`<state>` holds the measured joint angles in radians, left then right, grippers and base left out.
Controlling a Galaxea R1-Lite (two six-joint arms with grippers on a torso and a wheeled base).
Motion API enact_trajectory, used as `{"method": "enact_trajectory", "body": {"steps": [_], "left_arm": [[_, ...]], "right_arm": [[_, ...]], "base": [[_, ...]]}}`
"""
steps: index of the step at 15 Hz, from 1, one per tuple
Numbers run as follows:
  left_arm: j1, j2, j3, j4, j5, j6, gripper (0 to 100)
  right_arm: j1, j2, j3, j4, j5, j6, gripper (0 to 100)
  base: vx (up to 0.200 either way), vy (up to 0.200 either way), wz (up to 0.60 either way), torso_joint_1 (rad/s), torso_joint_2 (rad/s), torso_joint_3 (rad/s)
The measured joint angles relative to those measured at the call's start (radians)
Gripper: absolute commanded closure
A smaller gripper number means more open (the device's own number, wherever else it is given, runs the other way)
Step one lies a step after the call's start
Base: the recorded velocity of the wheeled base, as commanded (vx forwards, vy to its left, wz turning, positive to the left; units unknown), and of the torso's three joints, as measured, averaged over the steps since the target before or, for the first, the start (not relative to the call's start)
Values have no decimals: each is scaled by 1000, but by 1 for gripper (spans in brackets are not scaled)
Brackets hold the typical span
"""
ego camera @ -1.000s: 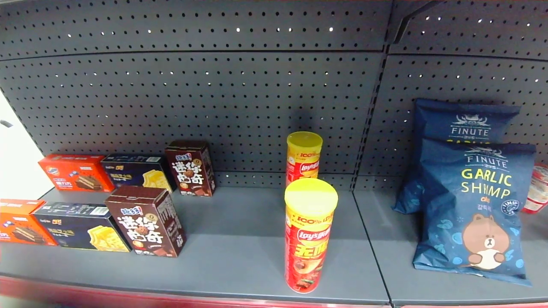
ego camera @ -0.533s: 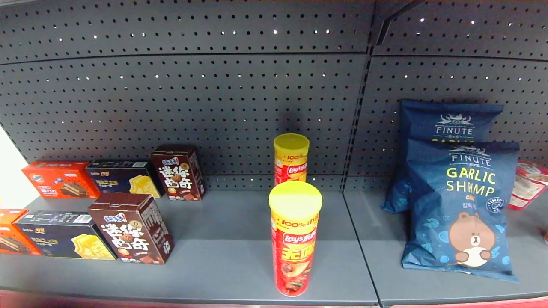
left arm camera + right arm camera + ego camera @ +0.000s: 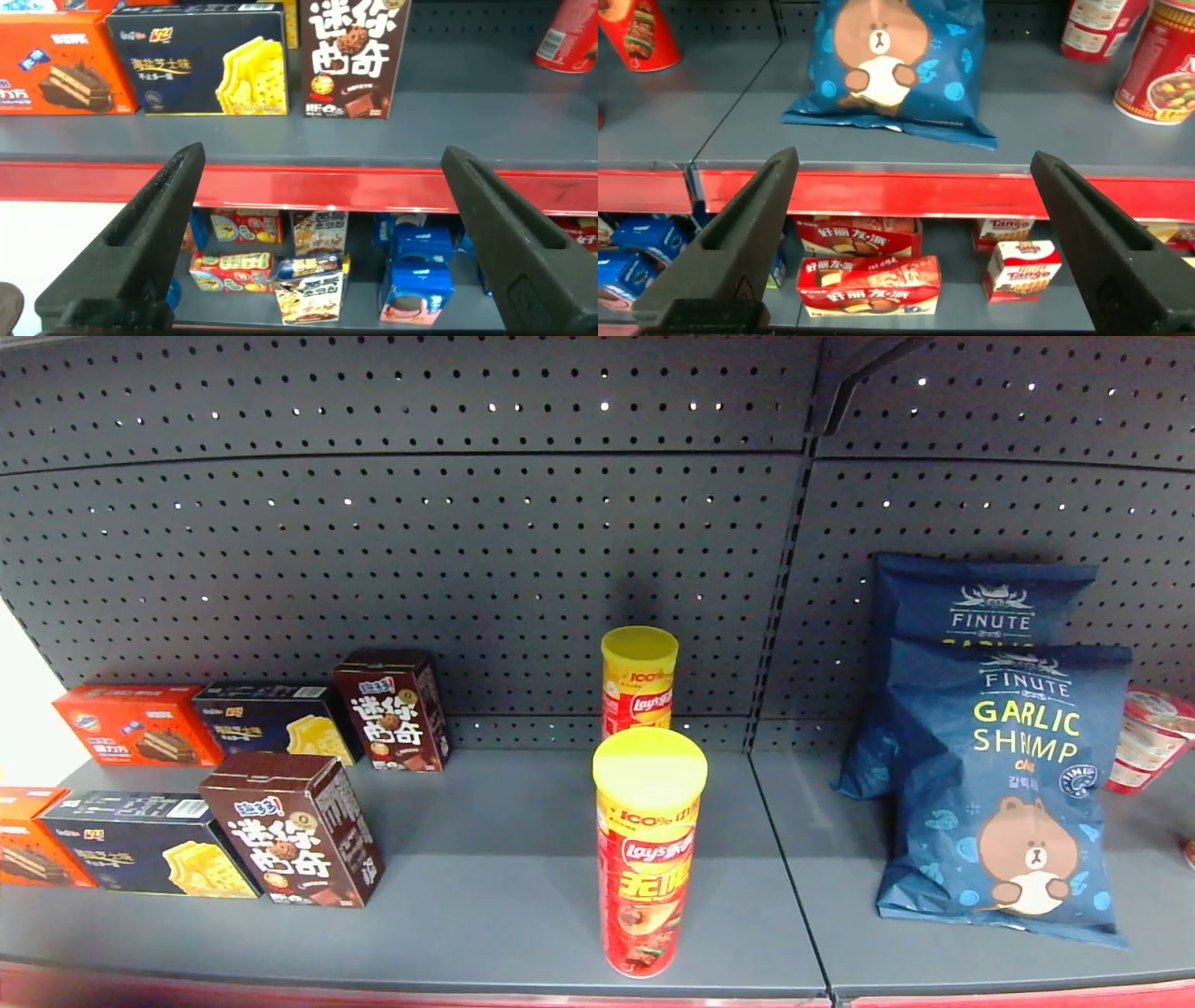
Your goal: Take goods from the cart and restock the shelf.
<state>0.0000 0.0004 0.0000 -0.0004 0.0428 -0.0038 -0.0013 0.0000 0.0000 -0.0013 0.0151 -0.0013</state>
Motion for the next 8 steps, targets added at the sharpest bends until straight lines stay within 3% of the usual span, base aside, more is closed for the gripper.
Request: {"method": "enact_trajectory", "body": {"steps": [8], "left_arm": [[0,0,0,0,0,1,0]], "right_arm": [[-1,0,0,0,3,-1,0]], "base": [[0,0,0,0,0,0]]}}
